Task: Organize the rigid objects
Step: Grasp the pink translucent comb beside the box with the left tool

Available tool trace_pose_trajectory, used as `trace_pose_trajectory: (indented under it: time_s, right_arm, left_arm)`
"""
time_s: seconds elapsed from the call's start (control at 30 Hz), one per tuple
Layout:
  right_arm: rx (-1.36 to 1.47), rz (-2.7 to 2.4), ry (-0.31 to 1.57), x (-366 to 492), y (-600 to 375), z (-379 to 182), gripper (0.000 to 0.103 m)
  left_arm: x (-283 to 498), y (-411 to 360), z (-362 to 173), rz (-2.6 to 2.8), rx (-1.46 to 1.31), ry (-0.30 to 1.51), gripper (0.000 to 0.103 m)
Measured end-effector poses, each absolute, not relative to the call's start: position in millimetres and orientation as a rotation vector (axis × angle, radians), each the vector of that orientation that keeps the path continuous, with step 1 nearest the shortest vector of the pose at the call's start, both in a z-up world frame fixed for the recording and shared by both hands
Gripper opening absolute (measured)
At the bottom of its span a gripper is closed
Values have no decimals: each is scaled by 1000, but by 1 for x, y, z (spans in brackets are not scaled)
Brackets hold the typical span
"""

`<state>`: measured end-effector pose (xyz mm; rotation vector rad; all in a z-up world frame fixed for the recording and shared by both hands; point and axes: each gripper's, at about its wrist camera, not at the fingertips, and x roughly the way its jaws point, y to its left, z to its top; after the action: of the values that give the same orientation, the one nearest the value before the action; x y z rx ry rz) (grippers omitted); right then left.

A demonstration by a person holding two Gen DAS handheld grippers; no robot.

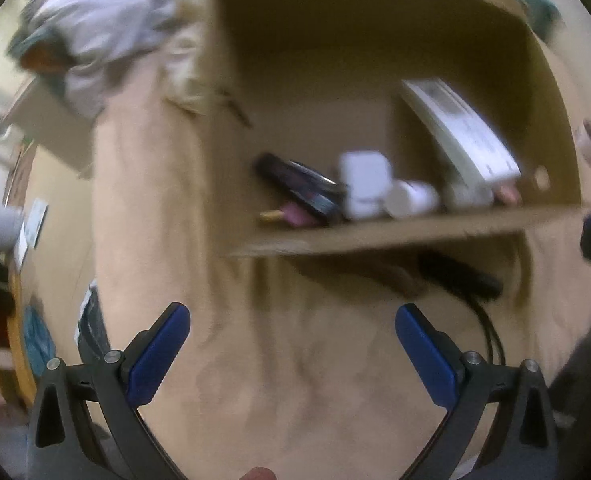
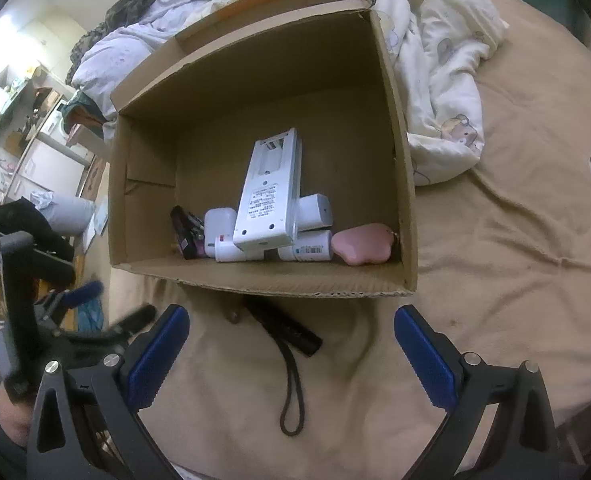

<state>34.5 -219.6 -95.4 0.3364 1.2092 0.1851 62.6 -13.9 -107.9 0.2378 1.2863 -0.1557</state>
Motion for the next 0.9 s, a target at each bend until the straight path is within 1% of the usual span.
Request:
trace_pose_trajectory:
  time_s: [0.2, 0.37, 0.5, 0.63, 0.7, 0.77, 0.87, 0.9]
  right_arm:
    - [348, 194, 1208, 33, -220, -93, 103]
    - [347, 198, 1213, 33, -221, -93, 103]
    - [351, 206, 1228, 36, -221, -95, 103]
    - [323, 225, 1246, 38, -214, -98, 103]
    - [296, 229, 1262, 38, -209, -102, 103]
    - [267, 233, 1281, 39, -203, -106, 103]
    - [246, 237, 1290, 39, -198, -108, 103]
    - [241, 240, 1290, 39, -196, -107, 103]
  left_arm:
    - [74, -44, -136, -239, 309, 1323, 102]
    - [93, -54, -151, -243, 233, 1389, 102]
    - [107, -65, -170, -229, 288, 1429, 102]
    - [120, -56, -178, -247, 193, 1453, 103]
    - [125, -55, -189, -277, 180, 1500, 103]
    - [124, -61, -193, -288, 251, 1494, 103]
    - [124, -61, -193, -280, 247, 1479, 103]
    - [124, -61, -192, -284, 246, 1477, 99]
